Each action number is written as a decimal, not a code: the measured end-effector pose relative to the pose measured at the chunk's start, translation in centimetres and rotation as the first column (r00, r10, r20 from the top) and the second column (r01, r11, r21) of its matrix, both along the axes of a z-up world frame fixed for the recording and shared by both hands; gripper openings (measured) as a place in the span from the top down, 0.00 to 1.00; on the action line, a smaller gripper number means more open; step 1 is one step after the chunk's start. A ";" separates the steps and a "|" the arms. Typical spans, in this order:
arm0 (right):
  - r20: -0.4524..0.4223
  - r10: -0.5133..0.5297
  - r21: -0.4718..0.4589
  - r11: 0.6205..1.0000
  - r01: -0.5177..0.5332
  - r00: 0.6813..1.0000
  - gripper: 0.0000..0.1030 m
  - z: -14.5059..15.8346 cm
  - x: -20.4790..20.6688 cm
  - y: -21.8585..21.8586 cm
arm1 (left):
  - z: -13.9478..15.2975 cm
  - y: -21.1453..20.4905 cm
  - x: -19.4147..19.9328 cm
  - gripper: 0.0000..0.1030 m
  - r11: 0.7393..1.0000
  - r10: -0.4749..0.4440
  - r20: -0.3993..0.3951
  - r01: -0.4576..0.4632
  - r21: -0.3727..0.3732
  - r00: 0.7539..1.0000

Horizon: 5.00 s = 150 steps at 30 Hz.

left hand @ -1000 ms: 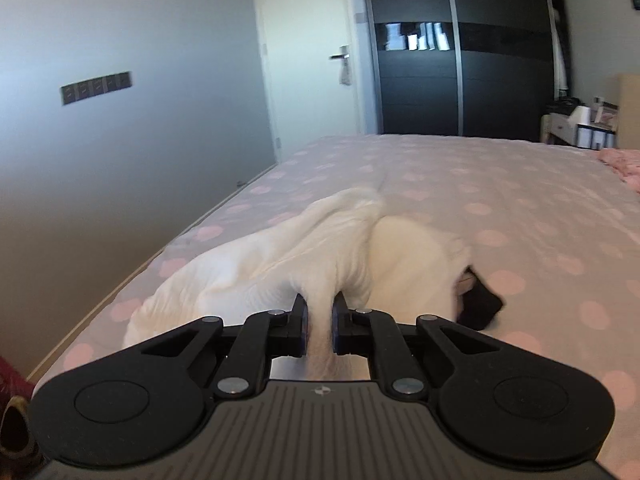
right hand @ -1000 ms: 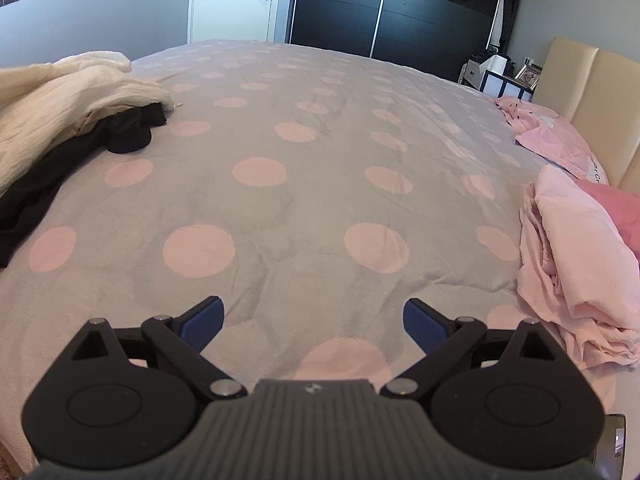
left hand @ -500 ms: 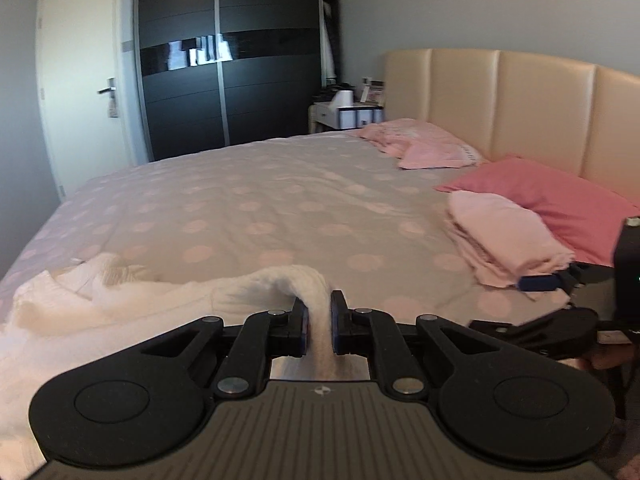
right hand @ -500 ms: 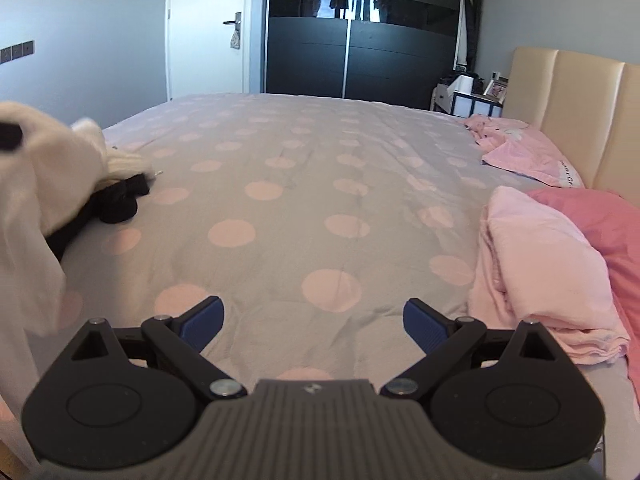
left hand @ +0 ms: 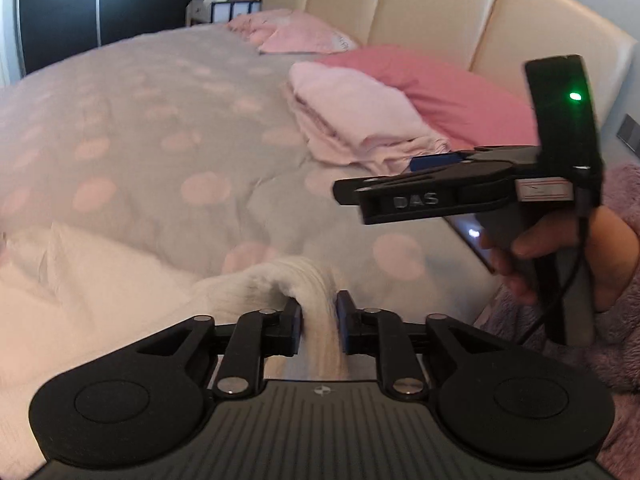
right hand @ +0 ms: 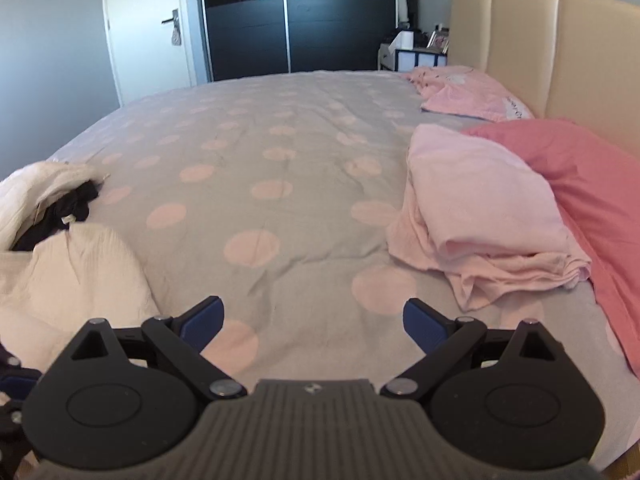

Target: Fold clothes

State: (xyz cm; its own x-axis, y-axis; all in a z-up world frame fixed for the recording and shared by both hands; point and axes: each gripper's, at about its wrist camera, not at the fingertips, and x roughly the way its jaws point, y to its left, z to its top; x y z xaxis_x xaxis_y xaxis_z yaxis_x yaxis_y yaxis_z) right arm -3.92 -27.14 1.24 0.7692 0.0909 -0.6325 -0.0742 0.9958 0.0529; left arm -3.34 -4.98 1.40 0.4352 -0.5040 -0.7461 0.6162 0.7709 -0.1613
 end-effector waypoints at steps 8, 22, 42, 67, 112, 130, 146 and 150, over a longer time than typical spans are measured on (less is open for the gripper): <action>-0.125 0.146 0.114 0.985 -0.132 0.981 0.31 -2.3 0.9 2.0 | 1.7 5.0 0.2 0.48 0.989 0.126 0.048 -0.129 0.070 0.991; -0.174 0.392 0.111 0.919 -0.377 0.904 0.33 -1.5 6.3 11.5 | 2.5 19.9 7.5 0.47 0.845 0.448 0.217 -0.490 0.213 0.867; -0.294 0.600 0.099 0.793 -0.601 0.744 0.35 -5.9 19.6 20.8 | -9.4 25.3 22.0 0.51 0.870 0.289 0.124 -0.314 0.379 0.949; 0.231 0.433 -0.186 0.898 -0.398 0.871 0.94 18.6 15.7 10.9 | 11.8 16.6 16.6 1.00 0.922 0.327 0.470 -0.385 0.029 0.820; -0.242 0.648 -0.304 0.656 -0.691 0.722 0.58 -0.7 -8.0 -0.5 | -1.7 7.5 0.0 0.52 0.739 -0.539 0.080 0.425 0.523 0.838; -0.281 0.843 -0.411 0.325 -0.852 0.458 0.49 -2.9 -9.6 6.7 | -9.1 4.0 -1.4 0.67 0.219 -0.933 -0.008 0.585 0.781 0.360; -0.422 0.893 -0.267 0.040 -0.963 0.154 0.64 -1.9 -2.0 9.5 | -10.6 3.1 -0.2 0.93 0.229 -0.905 -0.068 0.615 0.754 0.421; -0.507 0.860 -0.207 -0.058 -0.977 0.056 0.64 -3.5 -1.3 10.3 | -10.5 3.3 -0.1 0.88 0.208 -0.916 -0.070 0.616 0.760 0.396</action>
State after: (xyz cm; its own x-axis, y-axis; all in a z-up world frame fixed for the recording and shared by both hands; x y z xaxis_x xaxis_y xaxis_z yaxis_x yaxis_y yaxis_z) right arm -5.24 -16.80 -2.26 0.0854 0.3359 -0.9380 -0.9877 -0.0952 -0.1240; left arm -3.47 -1.68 -9.11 0.3704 -0.2467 -0.8955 0.8283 -0.3486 0.4386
